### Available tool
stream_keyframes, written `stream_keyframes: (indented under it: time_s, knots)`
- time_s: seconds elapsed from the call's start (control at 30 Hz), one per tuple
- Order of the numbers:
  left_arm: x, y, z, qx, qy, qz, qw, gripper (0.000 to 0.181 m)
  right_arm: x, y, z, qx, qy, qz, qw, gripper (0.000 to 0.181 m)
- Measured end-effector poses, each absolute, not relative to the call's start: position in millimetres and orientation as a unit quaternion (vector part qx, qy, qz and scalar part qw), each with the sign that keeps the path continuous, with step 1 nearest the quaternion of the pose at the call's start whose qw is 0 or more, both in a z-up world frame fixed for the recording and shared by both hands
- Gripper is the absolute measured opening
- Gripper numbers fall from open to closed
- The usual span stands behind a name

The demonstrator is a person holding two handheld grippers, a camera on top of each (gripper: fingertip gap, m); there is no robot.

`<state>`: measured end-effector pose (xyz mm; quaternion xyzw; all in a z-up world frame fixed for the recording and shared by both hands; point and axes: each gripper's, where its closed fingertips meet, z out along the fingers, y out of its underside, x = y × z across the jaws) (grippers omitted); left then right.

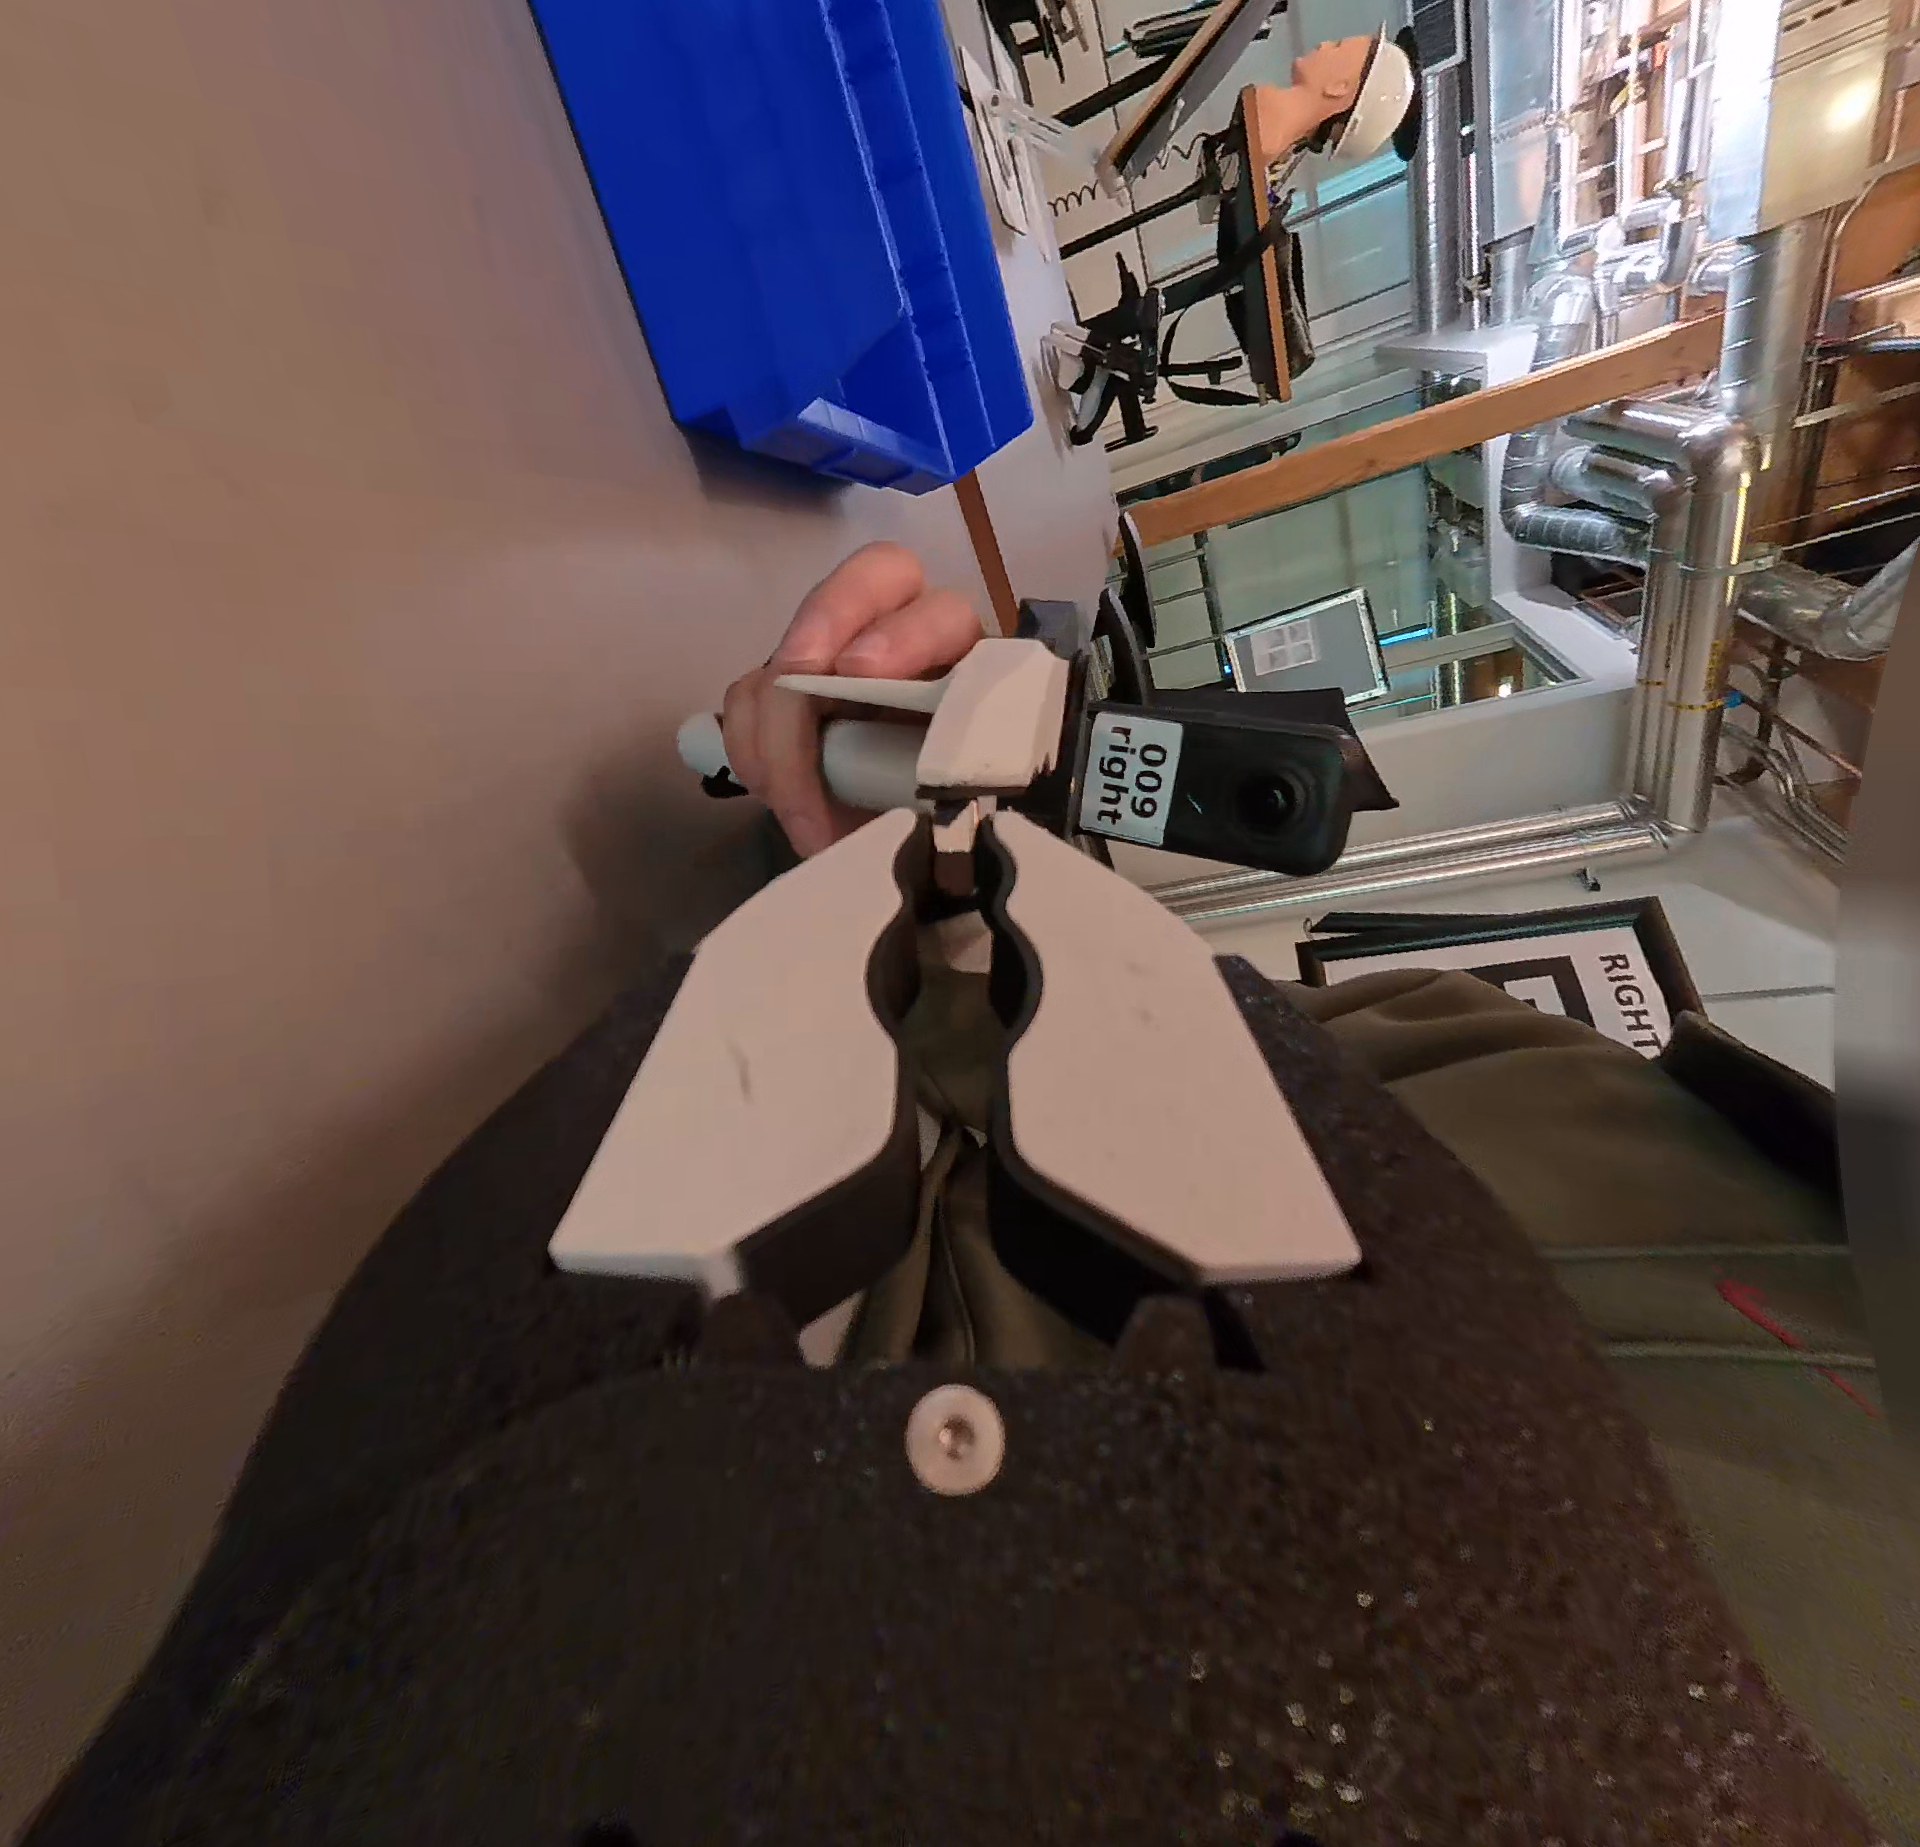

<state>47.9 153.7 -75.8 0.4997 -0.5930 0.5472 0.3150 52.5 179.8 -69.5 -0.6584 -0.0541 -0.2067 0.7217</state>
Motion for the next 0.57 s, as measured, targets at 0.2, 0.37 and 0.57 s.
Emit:
stream_keyframes:
  time_s: [0.2,0.37,0.57]
  knots:
    - [52.5,152.1,-78.0,0.510,-0.575,0.551,0.324,0.008,55.9,178.6,-73.1,-0.660,-0.022,-0.183,0.728,0.018]
    - [65.0,175.3,-93.5,0.530,-0.620,0.528,0.239,0.031,66.2,173.3,-76.4,-0.657,0.016,-0.170,0.734,0.018]
    - [96.6,260.7,-75.8,0.523,-0.706,0.477,-0.025,0.034,87.6,157.1,-79.6,-0.653,0.068,-0.174,0.734,0.018]
